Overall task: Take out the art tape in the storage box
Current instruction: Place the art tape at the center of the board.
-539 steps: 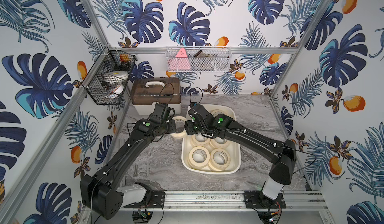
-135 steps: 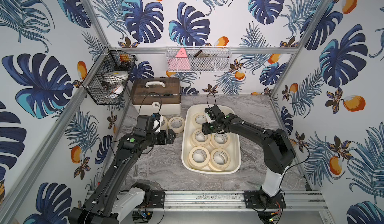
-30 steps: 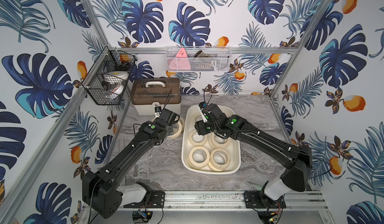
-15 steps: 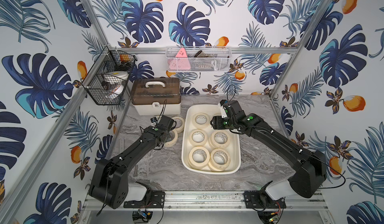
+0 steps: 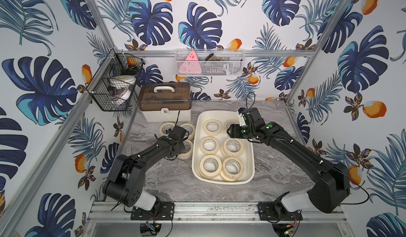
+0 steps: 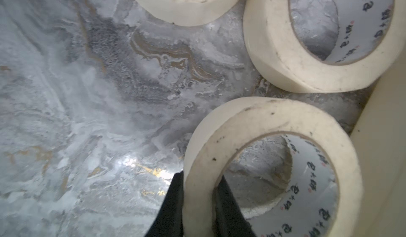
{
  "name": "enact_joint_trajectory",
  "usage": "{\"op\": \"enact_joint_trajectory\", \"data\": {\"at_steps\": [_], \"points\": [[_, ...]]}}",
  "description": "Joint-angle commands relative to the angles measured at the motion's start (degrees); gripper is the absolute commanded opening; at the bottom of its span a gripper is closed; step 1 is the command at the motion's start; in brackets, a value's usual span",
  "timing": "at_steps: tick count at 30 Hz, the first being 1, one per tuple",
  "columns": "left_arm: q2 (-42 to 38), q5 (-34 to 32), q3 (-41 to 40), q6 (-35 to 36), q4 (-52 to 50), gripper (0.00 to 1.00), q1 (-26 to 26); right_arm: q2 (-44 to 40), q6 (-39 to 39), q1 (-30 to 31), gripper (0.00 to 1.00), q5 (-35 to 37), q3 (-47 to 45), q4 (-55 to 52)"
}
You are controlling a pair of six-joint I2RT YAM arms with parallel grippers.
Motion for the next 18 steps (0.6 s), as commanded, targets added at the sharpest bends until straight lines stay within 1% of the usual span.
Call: {"op": "enact_joint_trajectory", "data": {"at_steps": [1, 9, 14, 18], "points": [[1.1, 4.1, 0.5, 2.0, 4.6, 0.0, 0.5, -0.3, 0.1, -0.3, 0.69, 0.4, 0.1, 0.0], [5.1, 3.6, 2.2, 1.7, 3.7, 0.0, 1.8, -1.2, -0.1, -1.0, 0.69, 0.7, -0.6, -0.6], [5.8, 1.4, 2.8, 0.9, 2.5, 0.0, 1.8, -1.3, -0.1, -1.3, 0.69, 0.7, -1.0, -0.6], [6.6, 0.0, 3.5, 0.5, 1.8, 0.03, 1.8, -1.1, 0.0, -1.5, 0.69, 0.3, -1.1, -0.4]]}}
